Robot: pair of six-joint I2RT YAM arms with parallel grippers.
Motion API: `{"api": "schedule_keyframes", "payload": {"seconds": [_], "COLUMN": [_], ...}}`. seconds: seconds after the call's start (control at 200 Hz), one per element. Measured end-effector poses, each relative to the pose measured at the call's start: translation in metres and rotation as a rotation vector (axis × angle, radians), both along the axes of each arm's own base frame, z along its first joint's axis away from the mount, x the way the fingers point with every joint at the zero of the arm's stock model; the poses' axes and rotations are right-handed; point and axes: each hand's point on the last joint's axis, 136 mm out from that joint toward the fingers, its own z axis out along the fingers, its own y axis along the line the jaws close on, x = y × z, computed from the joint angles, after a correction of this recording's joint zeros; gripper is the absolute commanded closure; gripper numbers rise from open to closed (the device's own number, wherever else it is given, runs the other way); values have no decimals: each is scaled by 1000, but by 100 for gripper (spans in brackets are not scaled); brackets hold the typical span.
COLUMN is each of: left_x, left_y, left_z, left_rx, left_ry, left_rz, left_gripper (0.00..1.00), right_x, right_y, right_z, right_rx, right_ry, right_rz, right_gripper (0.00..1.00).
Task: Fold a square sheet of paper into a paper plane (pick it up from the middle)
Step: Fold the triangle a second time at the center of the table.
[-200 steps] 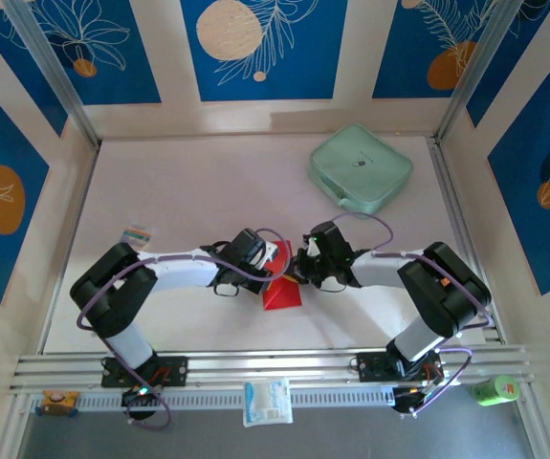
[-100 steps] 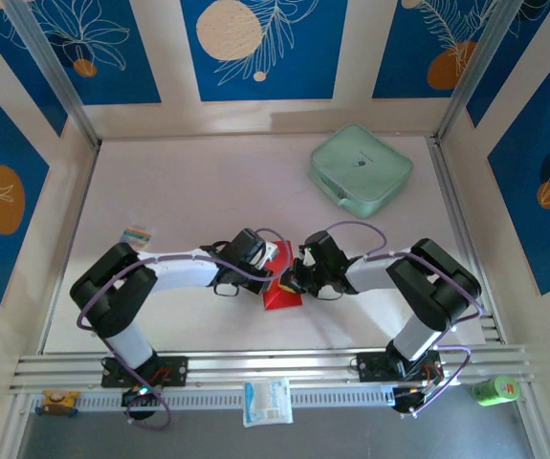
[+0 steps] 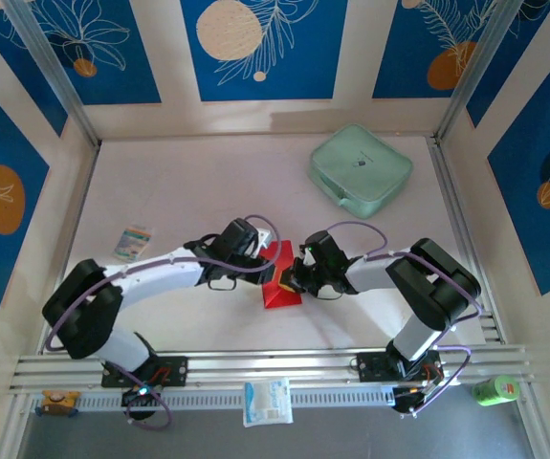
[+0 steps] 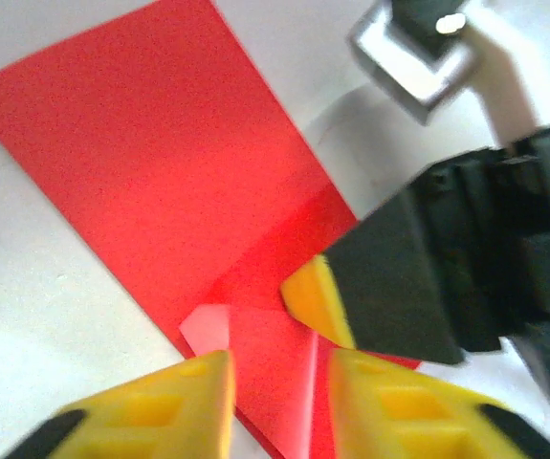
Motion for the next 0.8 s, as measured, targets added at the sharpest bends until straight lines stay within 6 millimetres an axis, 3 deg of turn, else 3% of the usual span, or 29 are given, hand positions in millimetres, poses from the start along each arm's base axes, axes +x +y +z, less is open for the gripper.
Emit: {"api": "schedule_keyframes", "payload": {"seconds": [0.095, 0.225, 0.47, 0.8], "left_x": [-7, -25, -44, -52], "left_y": [-7, -21, -33, -33], "left_z": [11, 7, -25, -45], "left_rx": [-72, -165, -181, -151], "left_ry": [35, 157, 345, 418], "left_rz": [-8, -40, -60, -67], "left_gripper": [91, 96, 97, 96], "right_x": [0, 0, 0, 1], "right_y": [0, 0, 0, 0], "right_z": [0, 0, 0, 0], "right_rx": [2, 2, 2, 2], "right_ry": [4, 4, 4, 4], "right_rz": [-5, -6, -6, -6], "right_gripper": [98, 98, 98, 98]}}
